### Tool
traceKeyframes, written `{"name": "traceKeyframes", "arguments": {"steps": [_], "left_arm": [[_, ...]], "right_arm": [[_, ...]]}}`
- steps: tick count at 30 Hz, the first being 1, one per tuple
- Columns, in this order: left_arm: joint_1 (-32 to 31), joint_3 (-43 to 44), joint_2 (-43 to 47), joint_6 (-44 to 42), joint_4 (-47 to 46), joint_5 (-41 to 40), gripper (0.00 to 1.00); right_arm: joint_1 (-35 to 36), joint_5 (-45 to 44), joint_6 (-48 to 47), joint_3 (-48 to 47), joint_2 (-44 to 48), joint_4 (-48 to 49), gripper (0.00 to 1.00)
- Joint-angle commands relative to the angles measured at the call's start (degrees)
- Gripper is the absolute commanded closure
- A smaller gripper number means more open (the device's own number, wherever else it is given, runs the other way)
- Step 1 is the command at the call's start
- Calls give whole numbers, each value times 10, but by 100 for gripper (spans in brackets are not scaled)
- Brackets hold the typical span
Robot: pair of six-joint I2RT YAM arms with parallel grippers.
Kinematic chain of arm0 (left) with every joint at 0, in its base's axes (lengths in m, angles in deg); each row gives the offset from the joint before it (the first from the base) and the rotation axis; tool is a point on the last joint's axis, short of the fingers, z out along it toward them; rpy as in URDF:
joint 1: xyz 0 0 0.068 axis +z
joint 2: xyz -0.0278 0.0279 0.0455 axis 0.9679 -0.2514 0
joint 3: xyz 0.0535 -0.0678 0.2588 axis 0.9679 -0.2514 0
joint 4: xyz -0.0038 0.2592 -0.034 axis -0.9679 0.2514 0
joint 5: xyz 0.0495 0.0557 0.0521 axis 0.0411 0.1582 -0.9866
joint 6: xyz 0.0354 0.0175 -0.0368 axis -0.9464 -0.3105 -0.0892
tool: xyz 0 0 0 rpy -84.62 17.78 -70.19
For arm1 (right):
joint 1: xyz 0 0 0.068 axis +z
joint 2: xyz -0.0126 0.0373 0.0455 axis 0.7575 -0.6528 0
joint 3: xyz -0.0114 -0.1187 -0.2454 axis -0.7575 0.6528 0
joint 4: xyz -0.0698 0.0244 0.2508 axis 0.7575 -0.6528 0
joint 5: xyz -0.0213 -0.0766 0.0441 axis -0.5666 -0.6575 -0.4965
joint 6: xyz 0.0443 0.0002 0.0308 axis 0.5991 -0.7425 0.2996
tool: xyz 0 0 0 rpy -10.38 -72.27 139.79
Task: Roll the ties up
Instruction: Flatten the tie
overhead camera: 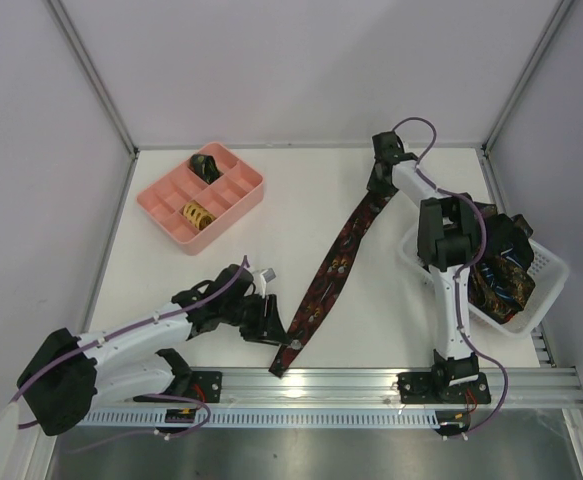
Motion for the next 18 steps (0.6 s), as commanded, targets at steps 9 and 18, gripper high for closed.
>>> {"name": "traceKeyframes", "arguments": {"steps": [9, 18], "left_arm": [[-1, -13, 33, 6, 0, -8, 53], [0, 0, 19, -17, 14, 2, 32]], "right_arm": [[16, -62, -21, -50, -22, -35, 86], [6, -71, -12, -59, 14, -33, 100]]}}
